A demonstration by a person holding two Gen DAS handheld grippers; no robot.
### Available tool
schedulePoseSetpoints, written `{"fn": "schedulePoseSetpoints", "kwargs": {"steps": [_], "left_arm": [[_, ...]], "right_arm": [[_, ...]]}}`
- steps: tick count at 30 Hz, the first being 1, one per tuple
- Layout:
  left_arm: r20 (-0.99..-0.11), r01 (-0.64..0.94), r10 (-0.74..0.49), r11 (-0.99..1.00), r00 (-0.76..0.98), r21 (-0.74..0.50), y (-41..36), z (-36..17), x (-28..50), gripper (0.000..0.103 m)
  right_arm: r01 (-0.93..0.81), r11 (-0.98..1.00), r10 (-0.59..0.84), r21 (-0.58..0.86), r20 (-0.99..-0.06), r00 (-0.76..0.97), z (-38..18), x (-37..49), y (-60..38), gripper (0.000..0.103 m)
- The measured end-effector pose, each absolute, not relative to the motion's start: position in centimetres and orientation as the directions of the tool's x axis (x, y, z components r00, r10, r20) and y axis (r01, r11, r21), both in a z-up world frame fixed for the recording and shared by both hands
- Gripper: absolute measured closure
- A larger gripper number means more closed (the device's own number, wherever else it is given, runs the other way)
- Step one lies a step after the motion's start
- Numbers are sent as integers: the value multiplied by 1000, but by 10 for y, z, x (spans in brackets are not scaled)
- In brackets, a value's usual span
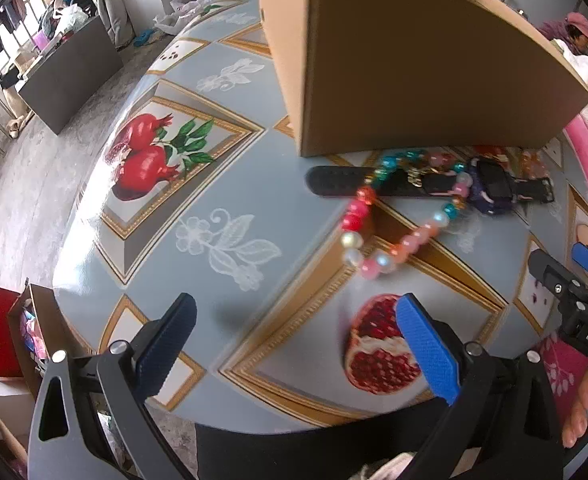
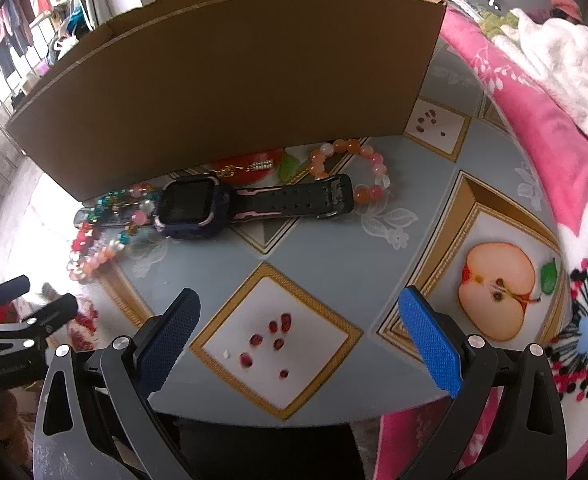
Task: Organize jewelry
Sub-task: 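Move the left tool to the multicolour bead bracelet and close on it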
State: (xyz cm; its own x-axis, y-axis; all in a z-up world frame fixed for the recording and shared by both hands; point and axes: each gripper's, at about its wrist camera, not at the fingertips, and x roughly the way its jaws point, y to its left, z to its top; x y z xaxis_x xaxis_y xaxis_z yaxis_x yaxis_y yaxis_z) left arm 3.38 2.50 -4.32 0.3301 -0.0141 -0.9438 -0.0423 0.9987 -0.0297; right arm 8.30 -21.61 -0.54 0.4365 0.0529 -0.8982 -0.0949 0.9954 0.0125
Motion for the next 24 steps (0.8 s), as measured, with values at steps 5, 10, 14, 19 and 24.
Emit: {"fn": "schedulePoseSetpoints", "kwargs": {"steps": [5,10,14,19,24], "left_arm": [[-921,-44,-59,996,385,-82,40,-48,38,6],[-880,13,-95,995,465,-101,47,-51,32,5],[-843,53,-153,988,515,-147,56,-51,26,6],[-769,94,-263,962,583,-258,66,-42,16,6],[-706,162,-276,961,652,-226,61,-23,10,6]], "right_arm": [[-105,994,36,-10,-903,429,-15,89,-215,7],[-129,992,48,-11,-894,446,-17,88,-216,7],[-177,984,89,9,-890,446,-21,85,-228,7],[-204,974,197,102,-827,527,10,76,-247,19],[-350,914,372,207,-771,516,28,80,-224,34]]}}
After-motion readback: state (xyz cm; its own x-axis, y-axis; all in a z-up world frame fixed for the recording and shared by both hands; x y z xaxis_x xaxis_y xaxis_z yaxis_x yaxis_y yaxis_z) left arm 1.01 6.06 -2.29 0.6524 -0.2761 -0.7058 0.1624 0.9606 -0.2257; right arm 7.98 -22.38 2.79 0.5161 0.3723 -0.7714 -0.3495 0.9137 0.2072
